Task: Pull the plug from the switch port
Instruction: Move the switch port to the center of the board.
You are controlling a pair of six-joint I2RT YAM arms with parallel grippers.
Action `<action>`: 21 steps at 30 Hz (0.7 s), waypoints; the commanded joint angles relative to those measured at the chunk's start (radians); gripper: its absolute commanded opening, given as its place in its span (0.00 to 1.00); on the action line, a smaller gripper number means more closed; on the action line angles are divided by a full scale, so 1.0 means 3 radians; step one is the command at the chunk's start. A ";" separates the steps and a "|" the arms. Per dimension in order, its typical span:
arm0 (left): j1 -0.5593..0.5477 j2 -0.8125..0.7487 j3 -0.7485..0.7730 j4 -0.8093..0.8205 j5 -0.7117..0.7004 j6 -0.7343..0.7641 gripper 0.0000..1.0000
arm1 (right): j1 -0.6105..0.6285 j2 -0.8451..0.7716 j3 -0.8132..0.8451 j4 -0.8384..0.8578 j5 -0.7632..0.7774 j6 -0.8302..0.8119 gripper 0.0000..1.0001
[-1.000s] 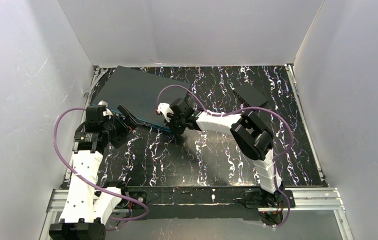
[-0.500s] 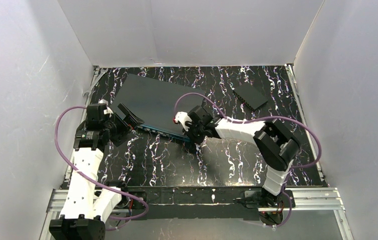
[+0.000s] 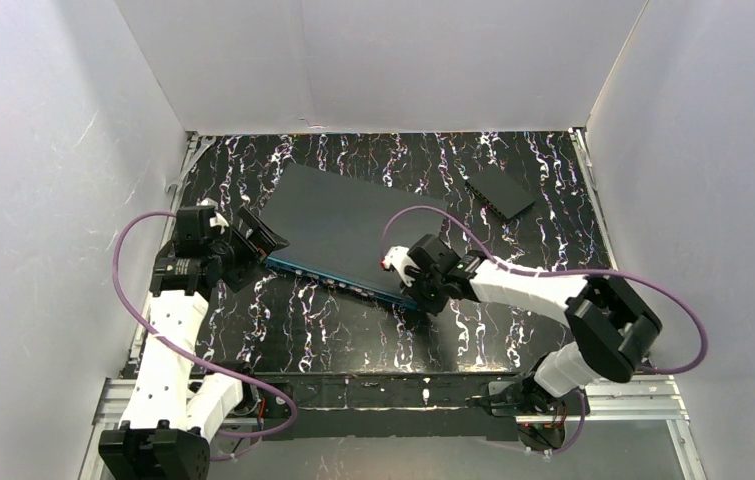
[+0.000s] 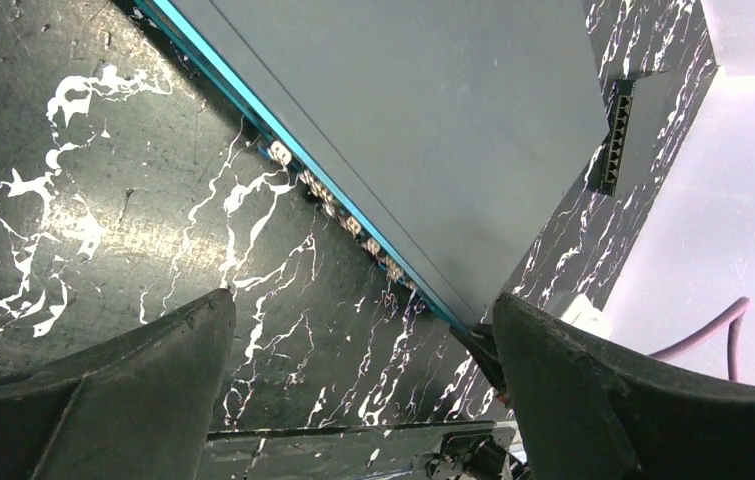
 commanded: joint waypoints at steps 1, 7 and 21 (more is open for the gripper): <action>0.0006 0.0039 -0.0039 0.0039 -0.0027 0.0039 0.99 | -0.0065 -0.0576 0.0020 -0.0252 -0.0014 0.0582 0.01; 0.0013 0.0192 0.0096 0.0004 -0.0092 0.0288 0.99 | -0.0077 -0.0643 0.0088 -0.0313 0.0139 0.0780 0.35; 0.0019 0.1192 0.0849 -0.0383 -0.0678 0.1187 0.99 | -0.0960 -0.0738 0.0302 -0.0199 -0.0557 0.1559 0.99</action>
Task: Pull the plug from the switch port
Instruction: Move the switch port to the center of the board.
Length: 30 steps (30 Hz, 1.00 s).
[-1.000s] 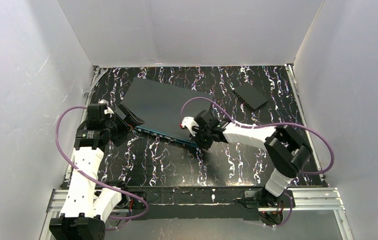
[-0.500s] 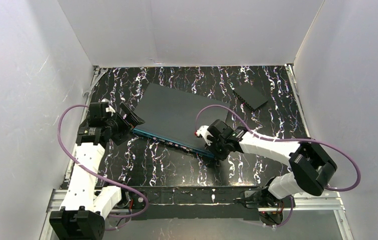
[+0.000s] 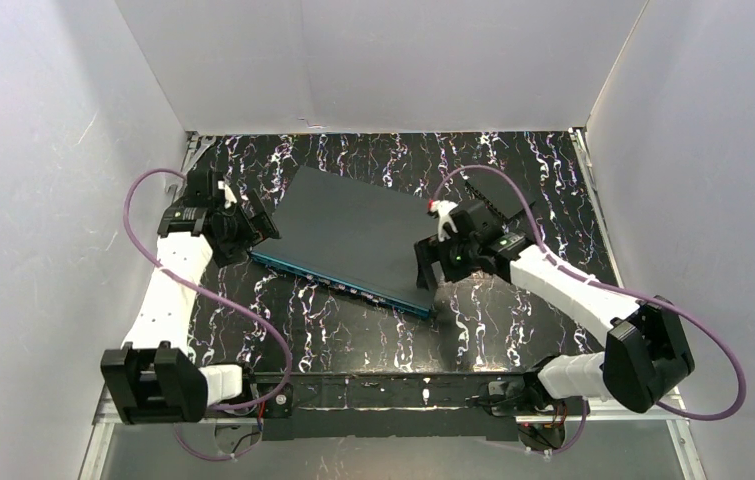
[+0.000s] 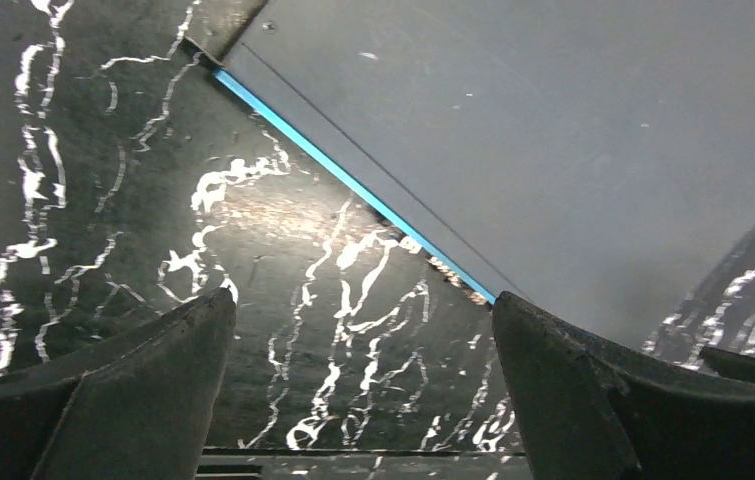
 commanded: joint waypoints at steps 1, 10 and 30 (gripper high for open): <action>0.0019 0.0280 0.0246 -0.0181 -0.0284 0.0341 0.99 | -0.0425 -0.0052 0.0130 0.0134 -0.0440 0.0465 0.99; 0.0044 0.1181 0.0779 -0.0288 -0.0489 0.0670 0.99 | -0.0934 0.0363 0.0144 0.0226 -0.0881 0.1041 0.99; 0.0047 0.1956 0.0789 -0.0025 0.0683 0.0931 0.77 | -0.1121 0.1428 0.0592 0.0527 -0.1394 0.1223 0.86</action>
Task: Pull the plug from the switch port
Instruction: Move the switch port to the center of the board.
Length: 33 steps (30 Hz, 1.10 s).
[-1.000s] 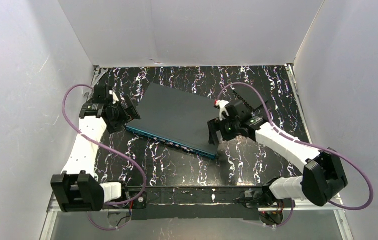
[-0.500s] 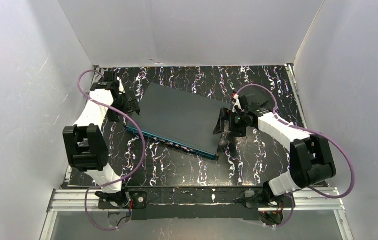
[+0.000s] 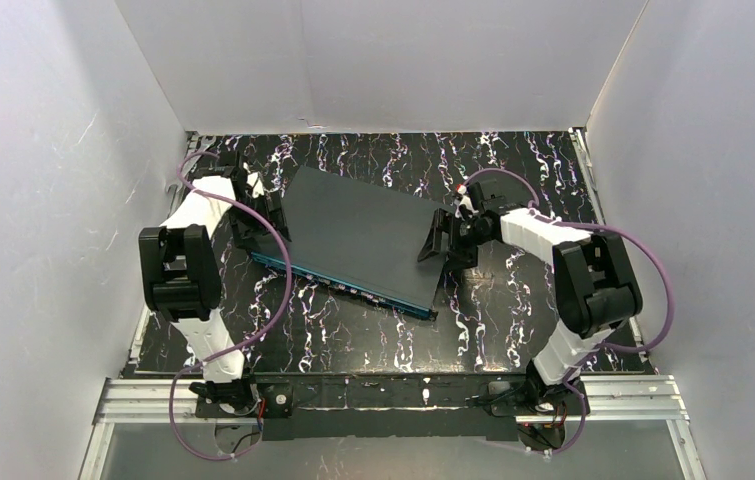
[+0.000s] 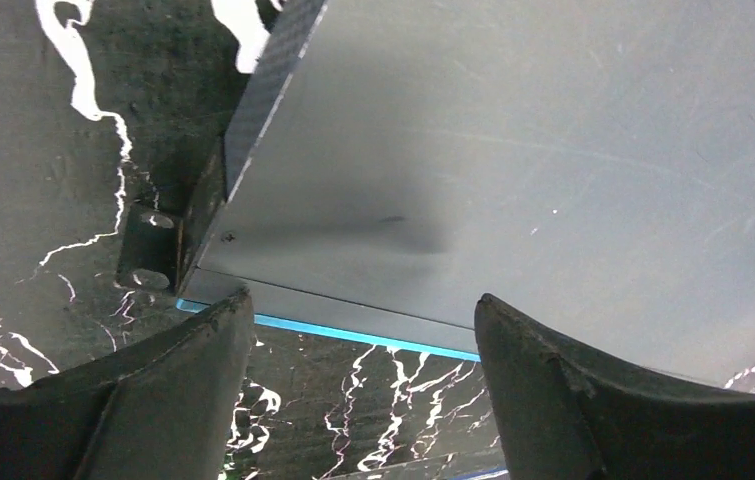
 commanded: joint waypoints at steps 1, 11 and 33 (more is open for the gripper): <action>0.0018 -0.0101 -0.0119 0.0016 0.0501 0.0014 0.74 | -0.0005 0.0225 0.0262 0.0222 -0.0274 0.0120 0.84; 0.0002 -0.0131 -0.0375 0.0224 0.1114 -0.0282 0.49 | -0.0027 0.0621 0.0877 0.0247 -0.0449 0.0208 0.74; -0.0092 -0.0154 0.0134 -0.0264 -0.0438 0.0175 0.71 | -0.0231 0.0640 0.1015 0.0017 -0.0350 0.0059 0.94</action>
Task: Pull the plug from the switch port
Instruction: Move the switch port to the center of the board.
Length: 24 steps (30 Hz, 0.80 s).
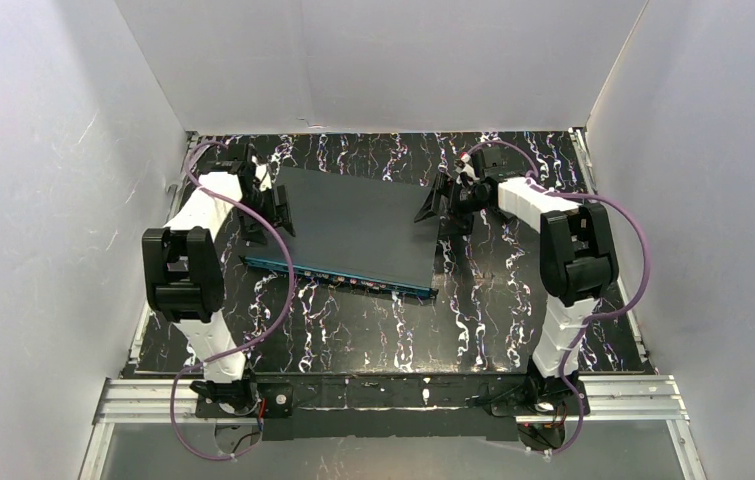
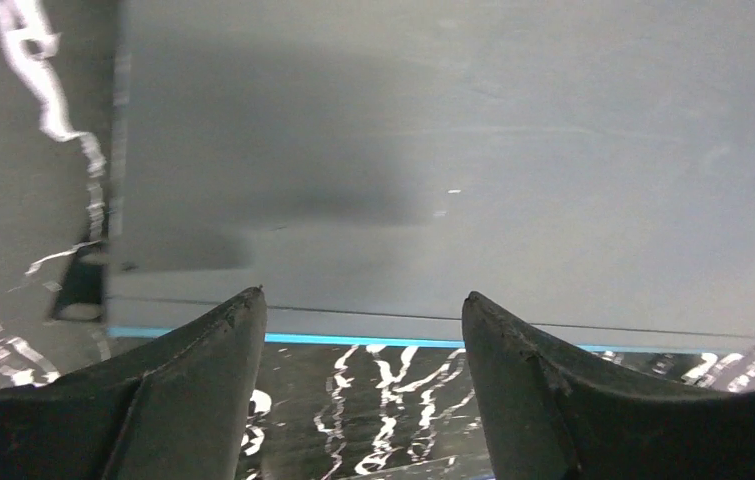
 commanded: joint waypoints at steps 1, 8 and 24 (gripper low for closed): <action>0.0207 -0.0121 -0.0019 -0.0256 -0.0557 0.0219 0.72 | 0.0031 -0.0262 -0.0220 0.0142 -0.0065 -0.0092 0.95; 0.0414 0.0085 0.0015 -0.0234 -0.0205 0.0364 0.74 | 0.0174 -0.0345 -0.0571 0.0193 -0.0159 -0.0122 0.94; 0.0418 0.0228 -0.0206 -0.0015 0.0636 0.0167 0.63 | 0.0301 -0.0363 -0.0767 0.0480 -0.0362 0.0085 0.93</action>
